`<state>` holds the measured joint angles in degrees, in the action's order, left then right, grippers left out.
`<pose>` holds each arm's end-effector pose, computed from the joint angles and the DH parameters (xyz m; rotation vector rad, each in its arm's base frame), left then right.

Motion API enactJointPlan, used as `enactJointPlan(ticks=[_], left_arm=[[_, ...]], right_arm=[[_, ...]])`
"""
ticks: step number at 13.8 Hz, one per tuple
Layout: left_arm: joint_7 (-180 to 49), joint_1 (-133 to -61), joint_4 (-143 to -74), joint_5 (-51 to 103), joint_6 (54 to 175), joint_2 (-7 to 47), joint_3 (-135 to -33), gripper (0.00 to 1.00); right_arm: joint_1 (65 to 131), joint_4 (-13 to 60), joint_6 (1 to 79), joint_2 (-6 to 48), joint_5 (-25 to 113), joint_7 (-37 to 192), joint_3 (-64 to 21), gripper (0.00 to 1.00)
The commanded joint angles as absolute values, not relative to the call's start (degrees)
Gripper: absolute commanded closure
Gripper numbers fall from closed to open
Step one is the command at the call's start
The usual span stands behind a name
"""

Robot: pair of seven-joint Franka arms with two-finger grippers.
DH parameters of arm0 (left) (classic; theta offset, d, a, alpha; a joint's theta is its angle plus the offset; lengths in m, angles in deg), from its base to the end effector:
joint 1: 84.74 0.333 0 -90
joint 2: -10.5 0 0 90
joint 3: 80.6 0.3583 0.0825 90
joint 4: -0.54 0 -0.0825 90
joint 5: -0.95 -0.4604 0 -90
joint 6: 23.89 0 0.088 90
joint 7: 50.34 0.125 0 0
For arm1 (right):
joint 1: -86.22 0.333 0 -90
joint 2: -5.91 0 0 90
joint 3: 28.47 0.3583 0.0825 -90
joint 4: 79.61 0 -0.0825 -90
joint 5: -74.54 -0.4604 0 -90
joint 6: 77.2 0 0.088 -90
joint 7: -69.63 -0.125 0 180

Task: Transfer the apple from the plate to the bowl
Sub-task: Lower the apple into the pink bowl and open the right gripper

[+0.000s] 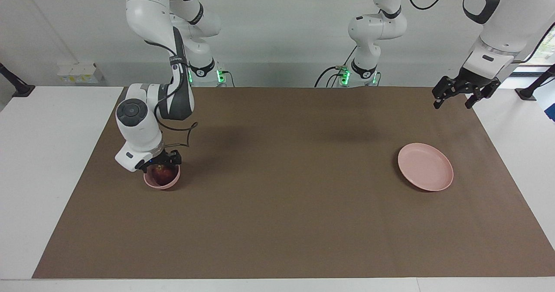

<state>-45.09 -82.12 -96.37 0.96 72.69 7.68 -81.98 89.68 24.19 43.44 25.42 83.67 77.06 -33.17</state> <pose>0.6231 0.0131 0.6233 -3.1355 0.1097 -0.0680 0.7097 -0.0220 0.3320 2.9673 0.2927 -0.0872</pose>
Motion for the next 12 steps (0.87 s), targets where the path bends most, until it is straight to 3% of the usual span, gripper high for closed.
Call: enactJointPlan(ticks=[1, 10, 12], left_arm=[[-44.4, -83.5, -96.7, 1.0, 72.2, 6.9, -81.2, 0.0], [-42.0, -83.4, -94.0, 4.6, 63.8, 4.7, -81.2, 0.0], [-42.0, -83.4, -92.7, 3.2, 61.9, 4.7, -81.1, 0.0]], right_arm=[[89.6, 23.9, 41.6, 20.0, 81.2, 76.0, -32.6, 0.0], [90.0, 15.5, 18.5, 7.2, 73.5, 76.0, -32.5, 0.0], [89.9, 12.3, 13.4, 6.4, 73.4, 76.0, -32.6, 0.0]])
